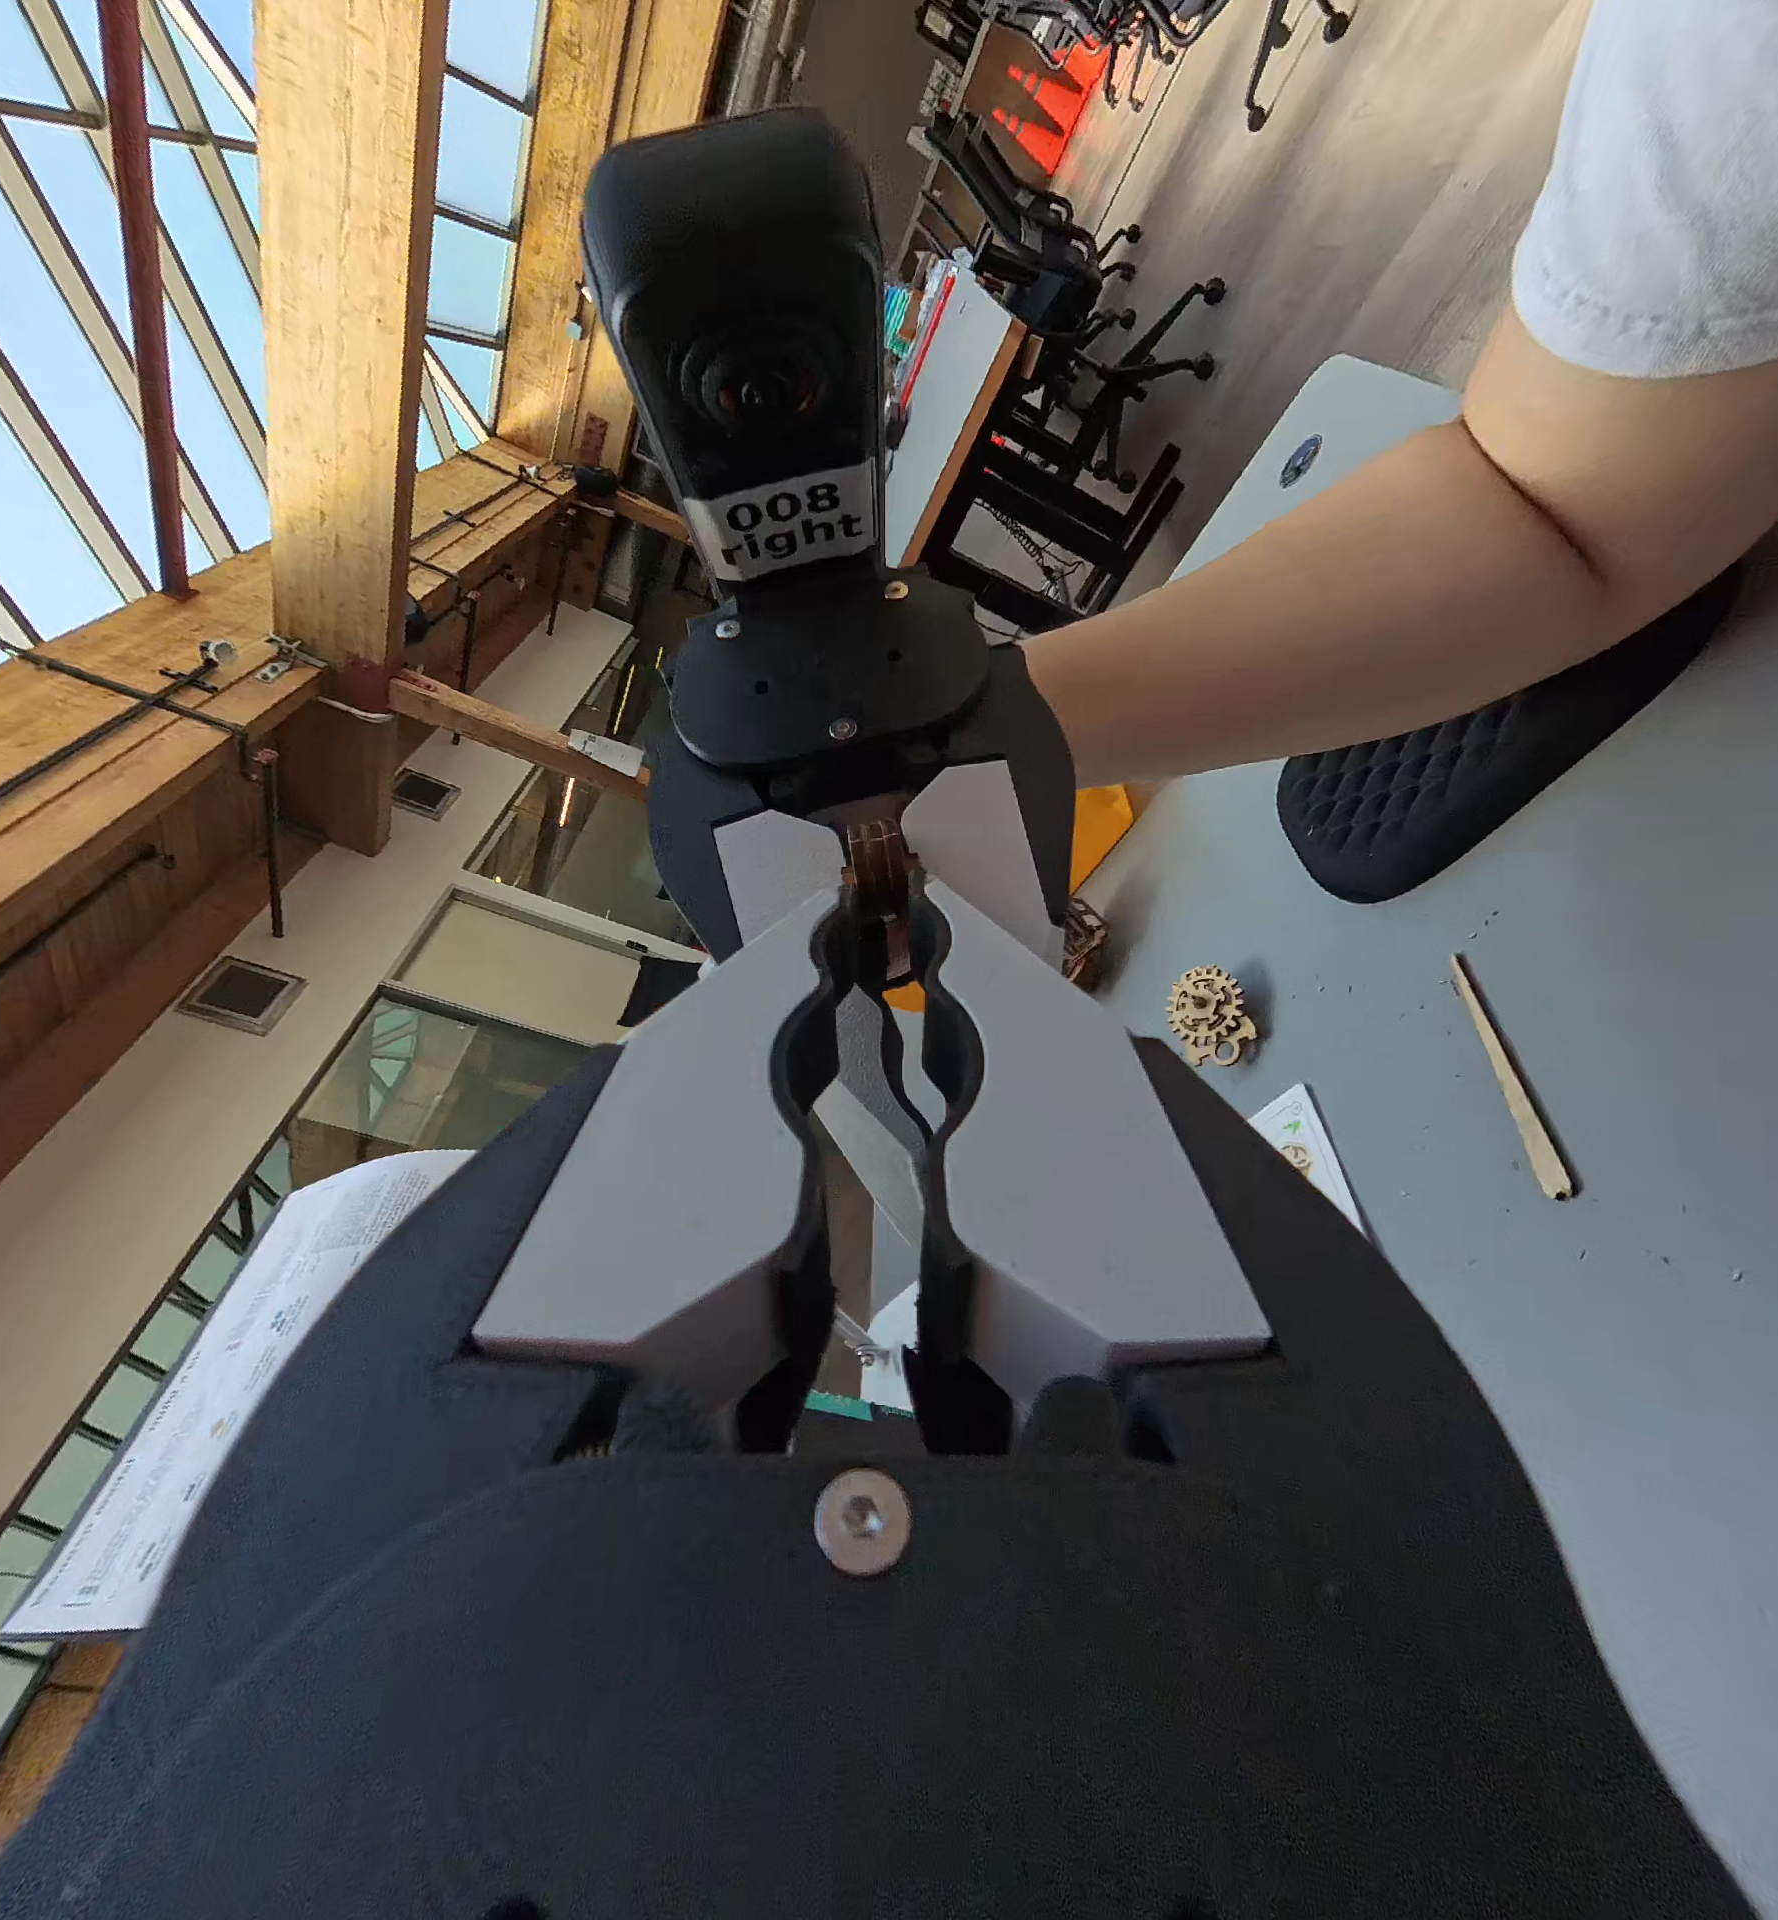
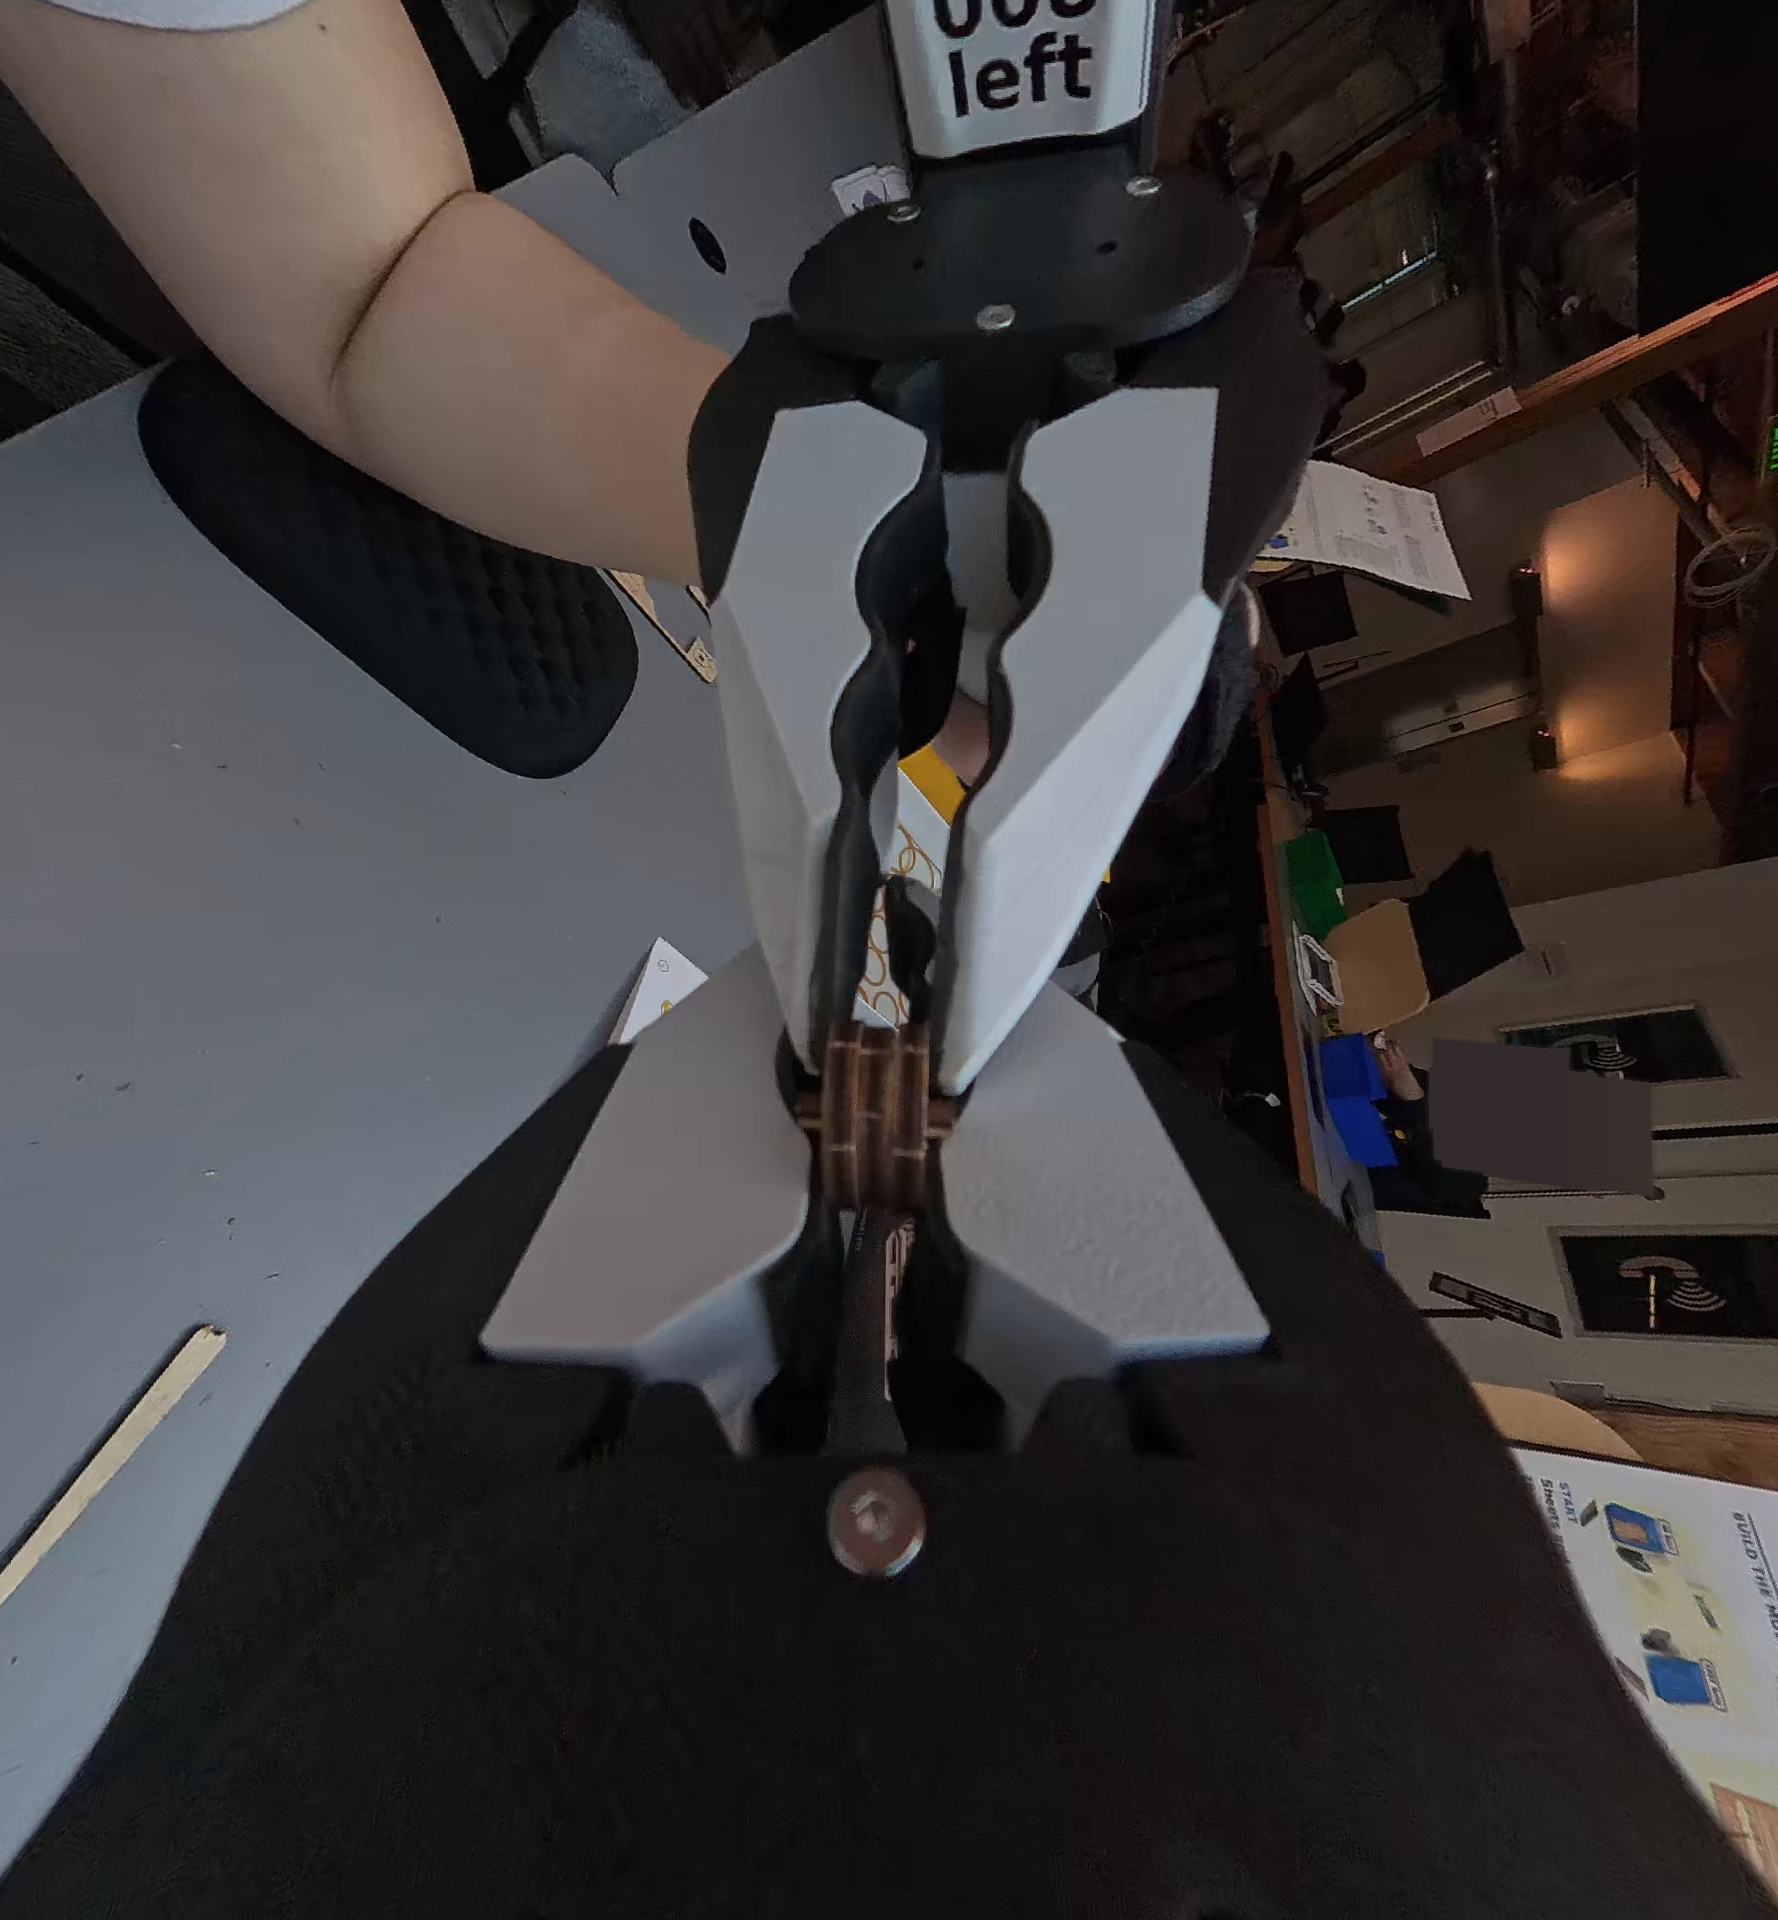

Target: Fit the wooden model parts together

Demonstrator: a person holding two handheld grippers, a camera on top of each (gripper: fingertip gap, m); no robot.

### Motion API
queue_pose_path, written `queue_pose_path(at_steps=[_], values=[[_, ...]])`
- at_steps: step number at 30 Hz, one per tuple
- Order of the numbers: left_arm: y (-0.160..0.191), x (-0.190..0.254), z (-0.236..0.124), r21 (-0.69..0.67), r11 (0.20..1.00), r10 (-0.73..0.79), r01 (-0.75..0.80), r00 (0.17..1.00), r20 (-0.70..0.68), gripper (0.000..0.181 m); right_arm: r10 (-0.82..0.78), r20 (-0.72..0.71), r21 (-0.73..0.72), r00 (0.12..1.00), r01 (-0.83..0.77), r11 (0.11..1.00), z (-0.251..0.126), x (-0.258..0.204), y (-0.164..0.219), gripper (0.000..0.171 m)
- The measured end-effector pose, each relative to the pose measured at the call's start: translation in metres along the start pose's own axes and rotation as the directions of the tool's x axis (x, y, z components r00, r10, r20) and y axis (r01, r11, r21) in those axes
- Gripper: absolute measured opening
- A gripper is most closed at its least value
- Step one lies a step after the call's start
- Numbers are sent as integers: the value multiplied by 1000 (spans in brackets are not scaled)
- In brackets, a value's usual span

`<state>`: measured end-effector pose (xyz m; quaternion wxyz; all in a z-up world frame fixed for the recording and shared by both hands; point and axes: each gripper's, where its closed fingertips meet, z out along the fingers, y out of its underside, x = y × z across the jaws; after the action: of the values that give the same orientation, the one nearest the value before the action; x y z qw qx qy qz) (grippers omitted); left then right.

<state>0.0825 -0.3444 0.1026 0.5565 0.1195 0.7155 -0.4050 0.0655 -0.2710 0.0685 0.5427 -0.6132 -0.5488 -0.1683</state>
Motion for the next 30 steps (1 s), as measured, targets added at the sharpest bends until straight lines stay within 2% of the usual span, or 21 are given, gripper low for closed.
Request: queue_pose_path(at_steps=[2, 9, 10, 12, 14, 17, 21, 27, 30], values=[[-1, 0, 0, -14, 998, 58, -57, 998, 28, 7, 3, -9, -11, 1000, -3, 1000, 1, 1, 0, 4], [3, -2, 0, -69, 998, -14, 14, 1000, -5, 6, 48, 20, -30, 999, -47, 998, 1, -2, 5, 6], [4, -4, 0, -71, 997, -11, 12, 1000, 10, 6, 55, 10, -30, 998, -55, 998, 1, 1, 5, 9], [6, -12, -2, -84, 996, 21, -16, 998, 60, 7, 60, -38, -37, 997, -62, 997, 0, 9, 5, 30], [8, -16, -3, -103, 995, 28, -19, 996, 85, 6, 59, -60, -67, 996, -63, 996, -3, 14, 11, 34], [10, -31, -11, -104, 995, 3, 13, 988, 153, 6, 22, -103, -67, 994, -29, 997, -16, 21, 12, 29], [5, -46, -27, -43, 986, -155, 164, 975, 156, 6, 63, -202, -20, 977, -68, 997, -40, 40, 1, 26], [-2, -52, -35, 36, 932, -363, 361, 927, 94, 7, 277, -159, 226, 948, -238, 945, -67, 52, -35, 25], [-4, -53, -33, 70, 894, -447, 443, 892, 61, 7, 346, -136, 284, 928, -298, 911, -71, 58, -39, 25]])
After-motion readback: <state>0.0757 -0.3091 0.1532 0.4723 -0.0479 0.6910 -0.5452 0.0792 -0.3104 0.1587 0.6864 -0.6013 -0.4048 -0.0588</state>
